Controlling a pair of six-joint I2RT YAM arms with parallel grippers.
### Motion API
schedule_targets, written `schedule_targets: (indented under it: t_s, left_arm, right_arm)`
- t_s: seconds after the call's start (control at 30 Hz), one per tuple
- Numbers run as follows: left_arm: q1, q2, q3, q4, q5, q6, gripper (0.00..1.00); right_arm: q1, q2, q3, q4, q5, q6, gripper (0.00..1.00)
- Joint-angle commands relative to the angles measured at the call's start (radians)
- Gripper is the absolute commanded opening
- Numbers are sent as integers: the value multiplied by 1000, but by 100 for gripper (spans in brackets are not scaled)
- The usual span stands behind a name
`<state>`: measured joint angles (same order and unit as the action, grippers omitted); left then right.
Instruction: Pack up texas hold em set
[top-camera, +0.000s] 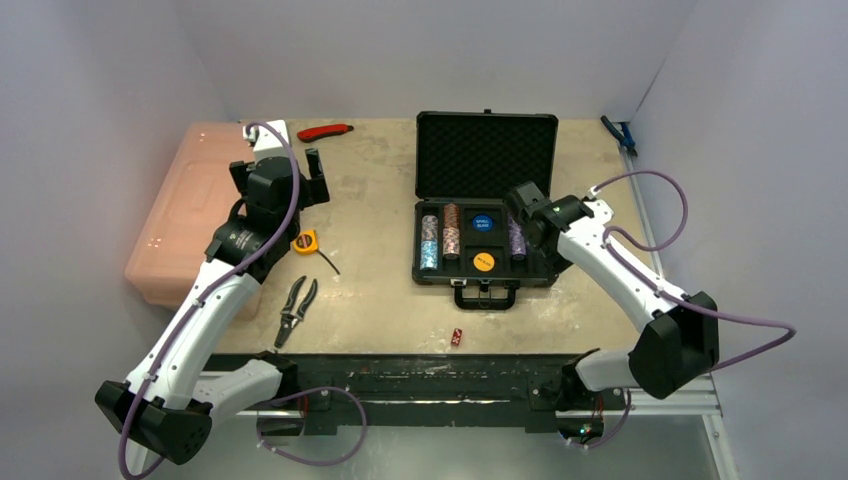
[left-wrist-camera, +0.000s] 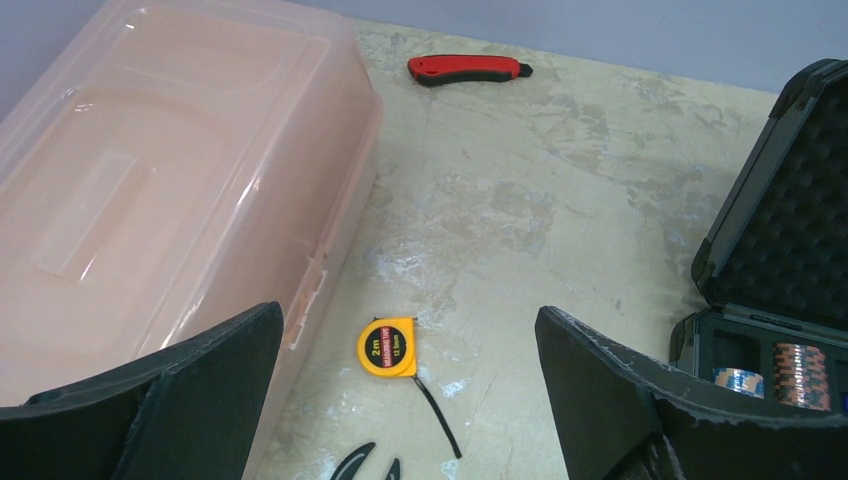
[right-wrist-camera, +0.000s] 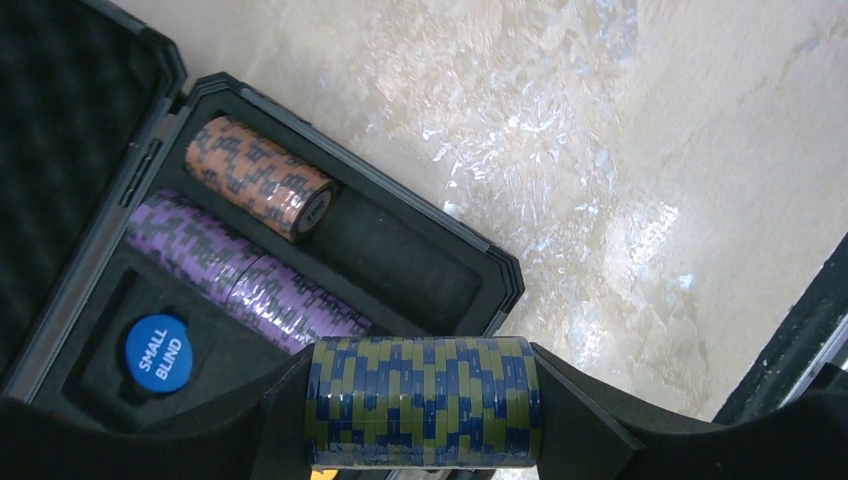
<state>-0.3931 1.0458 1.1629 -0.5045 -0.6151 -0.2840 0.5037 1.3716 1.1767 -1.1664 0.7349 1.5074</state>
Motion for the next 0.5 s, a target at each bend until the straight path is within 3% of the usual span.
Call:
schedule_targets:
  t_s: [0.0,0.47]
  left_arm:
    - [5,-13,24,9,5,9,98]
    - [5,-20,24,10,-3,19,98]
  right_arm:
    - [-68,-20,-44,151,-80,-45,0]
    - [-193,116,-33,198,-175,30,3]
